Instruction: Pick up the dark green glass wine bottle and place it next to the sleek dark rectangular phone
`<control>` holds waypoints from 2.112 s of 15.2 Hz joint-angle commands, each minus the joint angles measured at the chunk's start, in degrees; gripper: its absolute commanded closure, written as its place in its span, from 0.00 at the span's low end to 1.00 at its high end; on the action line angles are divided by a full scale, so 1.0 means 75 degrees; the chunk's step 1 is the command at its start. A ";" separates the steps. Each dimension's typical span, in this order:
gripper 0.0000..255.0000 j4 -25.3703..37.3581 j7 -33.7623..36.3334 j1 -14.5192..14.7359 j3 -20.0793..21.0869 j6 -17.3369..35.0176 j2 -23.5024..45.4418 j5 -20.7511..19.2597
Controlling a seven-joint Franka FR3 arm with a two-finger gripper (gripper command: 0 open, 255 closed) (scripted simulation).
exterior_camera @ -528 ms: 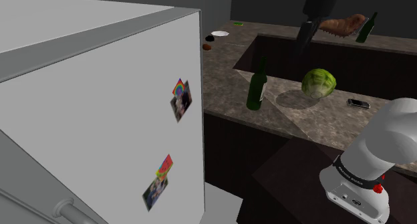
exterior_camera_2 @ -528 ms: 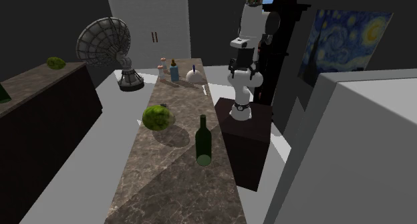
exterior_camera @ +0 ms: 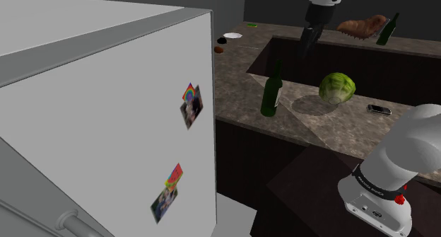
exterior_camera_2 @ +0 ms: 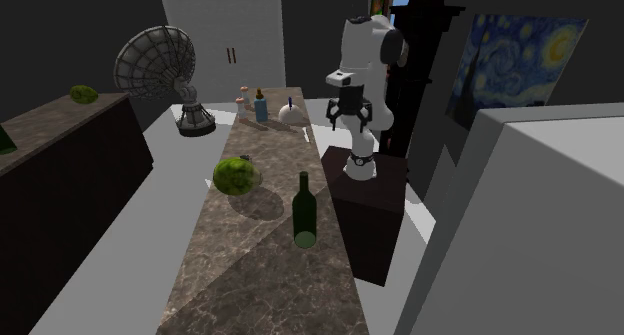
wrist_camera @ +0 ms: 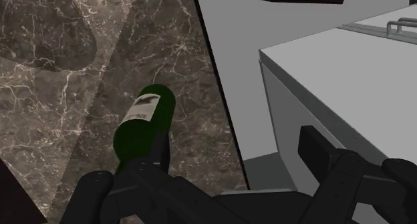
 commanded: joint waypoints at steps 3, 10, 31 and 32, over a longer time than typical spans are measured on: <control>0.00 0.0329 -0.0326 -0.0123 -0.0360 0.0683 0.1002 -0.0018; 0.00 0.1256 -0.0914 -0.0288 -0.0898 0.1552 0.2818 0.0211; 1.00 0.1583 -0.1383 -0.0416 -0.1168 0.2663 0.4309 0.0595; 1.00 0.1583 -0.1383 -0.0416 -0.1168 0.2663 0.4309 0.0595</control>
